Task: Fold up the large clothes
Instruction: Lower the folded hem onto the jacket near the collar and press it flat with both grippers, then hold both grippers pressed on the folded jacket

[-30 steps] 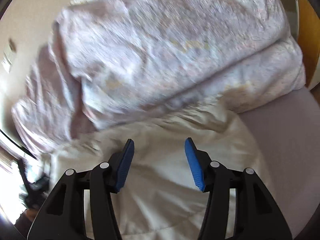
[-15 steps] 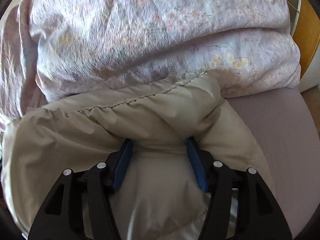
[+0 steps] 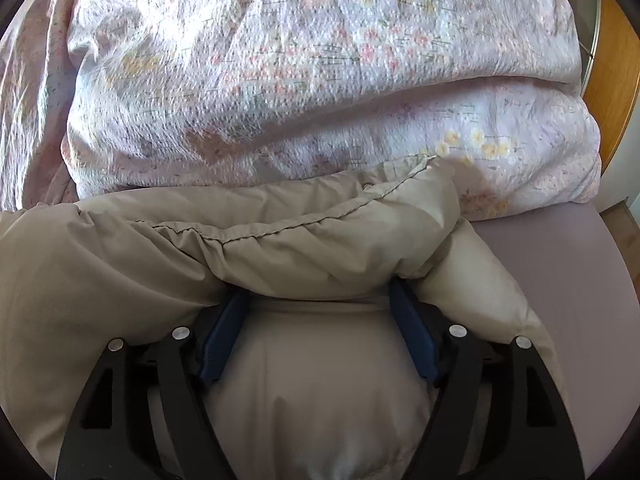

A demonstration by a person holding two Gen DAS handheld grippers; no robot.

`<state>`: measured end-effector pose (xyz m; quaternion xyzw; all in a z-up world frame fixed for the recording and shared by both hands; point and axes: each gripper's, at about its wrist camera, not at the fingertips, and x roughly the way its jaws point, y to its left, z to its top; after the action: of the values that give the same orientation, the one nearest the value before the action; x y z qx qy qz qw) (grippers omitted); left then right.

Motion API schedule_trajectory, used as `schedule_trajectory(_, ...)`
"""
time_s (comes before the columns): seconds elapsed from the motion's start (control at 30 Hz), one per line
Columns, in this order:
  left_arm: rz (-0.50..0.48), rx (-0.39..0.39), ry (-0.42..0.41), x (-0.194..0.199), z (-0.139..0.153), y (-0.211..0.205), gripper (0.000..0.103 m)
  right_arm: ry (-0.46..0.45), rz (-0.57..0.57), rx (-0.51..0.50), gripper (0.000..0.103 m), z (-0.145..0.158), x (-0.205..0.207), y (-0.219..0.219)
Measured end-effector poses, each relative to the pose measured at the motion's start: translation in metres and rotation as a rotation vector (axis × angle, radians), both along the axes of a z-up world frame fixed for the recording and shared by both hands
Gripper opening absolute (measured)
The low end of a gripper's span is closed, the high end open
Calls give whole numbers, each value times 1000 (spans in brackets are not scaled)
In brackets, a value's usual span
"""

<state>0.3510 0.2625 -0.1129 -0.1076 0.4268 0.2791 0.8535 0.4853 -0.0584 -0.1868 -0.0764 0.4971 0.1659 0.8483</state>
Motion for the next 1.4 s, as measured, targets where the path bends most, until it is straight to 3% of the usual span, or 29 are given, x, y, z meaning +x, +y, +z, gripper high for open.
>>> schedule_trajectory(0.33,7,15,-37,-6,-5,-3,101,-35,-4,9,75,-2,-17,-4)
schedule_trajectory(1.4,10,12,-35,-4,-2,-5,101,-40,-3,9,76,0,-17,-10)
